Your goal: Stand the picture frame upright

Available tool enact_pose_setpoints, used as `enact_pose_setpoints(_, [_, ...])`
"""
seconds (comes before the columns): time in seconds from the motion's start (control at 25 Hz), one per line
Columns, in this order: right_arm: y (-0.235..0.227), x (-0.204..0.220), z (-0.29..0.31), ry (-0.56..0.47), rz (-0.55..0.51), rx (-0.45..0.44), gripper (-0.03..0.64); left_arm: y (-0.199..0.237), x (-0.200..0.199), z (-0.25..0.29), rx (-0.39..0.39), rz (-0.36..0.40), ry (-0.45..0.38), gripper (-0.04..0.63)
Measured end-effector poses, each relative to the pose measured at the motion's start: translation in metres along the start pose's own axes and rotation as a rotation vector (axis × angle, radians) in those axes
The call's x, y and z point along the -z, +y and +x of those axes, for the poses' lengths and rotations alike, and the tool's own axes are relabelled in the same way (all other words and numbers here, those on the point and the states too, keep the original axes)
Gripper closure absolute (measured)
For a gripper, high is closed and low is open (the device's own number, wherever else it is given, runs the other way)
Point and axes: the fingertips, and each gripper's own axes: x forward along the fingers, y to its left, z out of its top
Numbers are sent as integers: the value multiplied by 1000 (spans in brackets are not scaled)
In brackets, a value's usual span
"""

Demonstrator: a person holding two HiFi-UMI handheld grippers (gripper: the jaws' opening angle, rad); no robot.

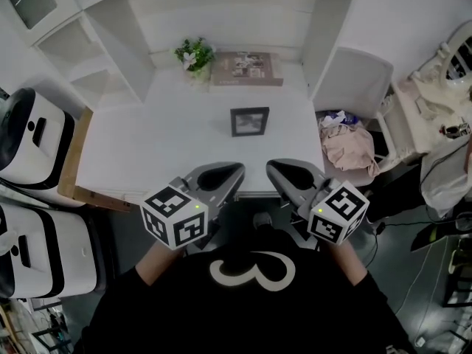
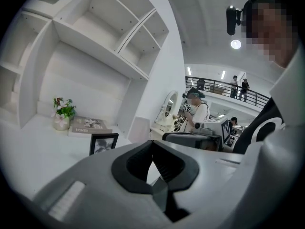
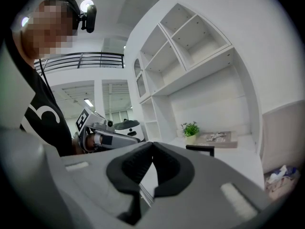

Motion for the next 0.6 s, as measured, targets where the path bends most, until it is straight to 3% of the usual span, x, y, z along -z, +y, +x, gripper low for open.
enact_pose_setpoints(0.6, [-1,12,-10,1,29,46,615,-8,11,5,20,26,22,586])
